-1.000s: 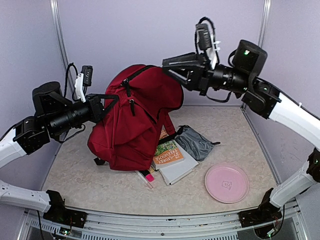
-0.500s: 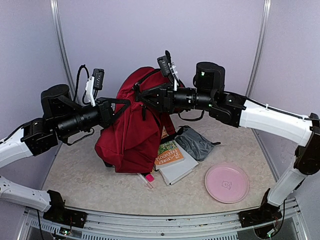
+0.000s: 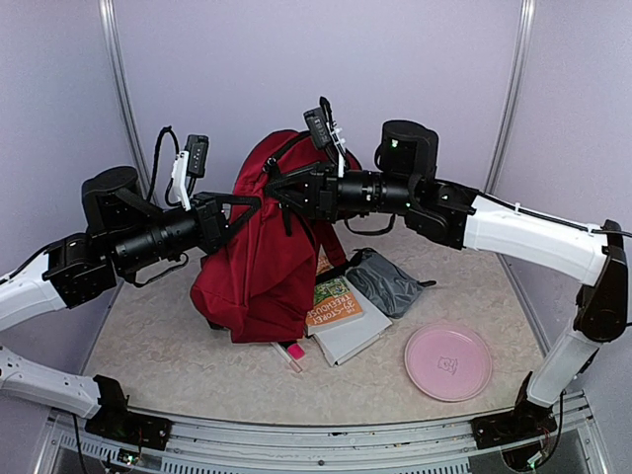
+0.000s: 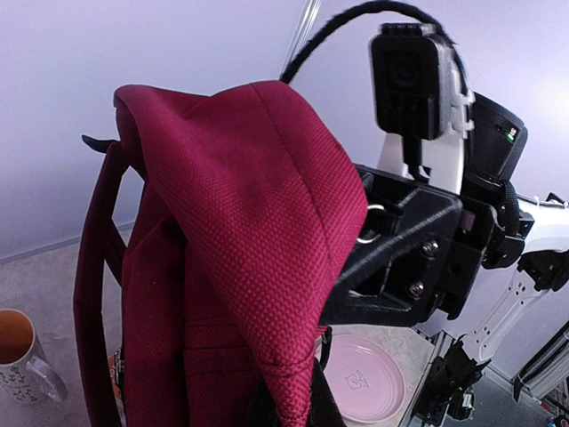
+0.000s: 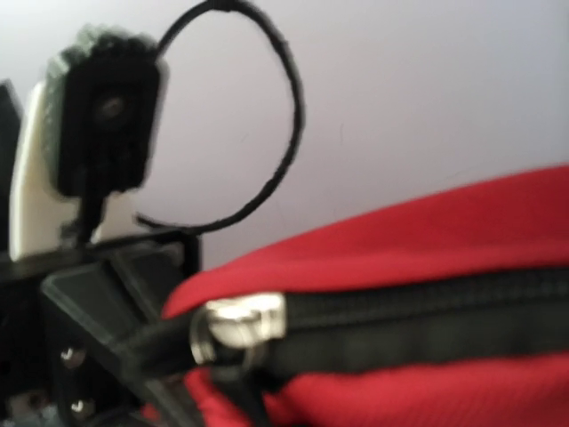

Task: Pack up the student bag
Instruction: Pick up the largest pocket of the bag from the student bag, then unzip the largest pocket of the student bag, then hold the largest pocket of the student bag, then unzip the largest pocket of the student bag.

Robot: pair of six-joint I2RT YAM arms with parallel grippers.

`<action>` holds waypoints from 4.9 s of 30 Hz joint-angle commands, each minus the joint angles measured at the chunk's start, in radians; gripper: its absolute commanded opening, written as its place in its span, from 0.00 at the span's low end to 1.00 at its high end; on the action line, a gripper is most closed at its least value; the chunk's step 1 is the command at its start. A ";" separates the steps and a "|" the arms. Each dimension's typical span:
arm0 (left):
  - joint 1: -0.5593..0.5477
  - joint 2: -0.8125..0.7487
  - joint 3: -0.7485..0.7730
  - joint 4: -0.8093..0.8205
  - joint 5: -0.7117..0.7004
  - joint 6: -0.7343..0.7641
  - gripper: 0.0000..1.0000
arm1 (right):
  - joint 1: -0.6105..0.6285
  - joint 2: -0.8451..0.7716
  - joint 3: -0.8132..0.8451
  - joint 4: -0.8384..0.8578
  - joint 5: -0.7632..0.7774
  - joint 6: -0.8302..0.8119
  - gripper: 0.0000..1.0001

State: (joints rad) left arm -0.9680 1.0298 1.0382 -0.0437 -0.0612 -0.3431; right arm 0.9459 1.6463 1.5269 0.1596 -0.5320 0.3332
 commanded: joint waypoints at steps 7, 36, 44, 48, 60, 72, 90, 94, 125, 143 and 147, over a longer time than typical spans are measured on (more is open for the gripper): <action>-0.017 -0.030 -0.017 0.067 0.009 0.047 0.00 | 0.009 -0.033 0.013 0.029 0.048 -0.010 0.00; -0.017 -0.001 -0.031 0.043 0.027 0.089 0.00 | 0.040 -0.073 0.085 -0.250 0.192 -0.219 0.02; -0.017 0.003 -0.031 0.047 0.028 0.090 0.00 | 0.040 -0.055 0.065 -0.261 0.178 -0.185 0.16; -0.018 0.002 -0.033 0.059 0.037 0.090 0.00 | 0.039 -0.048 0.056 -0.257 0.168 -0.172 0.09; -0.018 -0.052 -0.090 0.021 0.009 0.090 0.00 | -0.057 -0.166 0.035 -0.329 0.259 -0.175 0.00; -0.018 -0.133 -0.157 0.006 0.084 0.116 0.00 | -0.329 -0.242 -0.080 -0.434 0.176 -0.205 0.00; -0.208 -0.137 0.005 -0.207 0.150 0.354 0.99 | -0.228 -0.226 -0.046 -0.454 0.029 -0.391 0.00; -0.287 -0.112 0.058 -0.203 -0.072 0.397 0.99 | -0.196 -0.224 -0.043 -0.441 -0.013 -0.428 0.00; 0.015 0.134 0.152 -0.216 0.180 0.206 0.00 | -0.134 -0.207 -0.061 -0.426 0.083 -0.449 0.00; -0.096 -0.171 0.067 -0.123 0.222 0.447 0.00 | -0.456 -0.216 -0.278 -0.333 0.067 -0.261 0.00; -0.097 -0.218 0.039 -0.063 0.186 0.451 0.00 | -0.464 -0.172 -0.298 -0.314 0.024 -0.271 0.00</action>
State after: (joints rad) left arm -1.0489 0.8951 1.0752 -0.2710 0.1062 0.0551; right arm 0.5320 1.4212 1.2606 -0.1780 -0.5770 0.0490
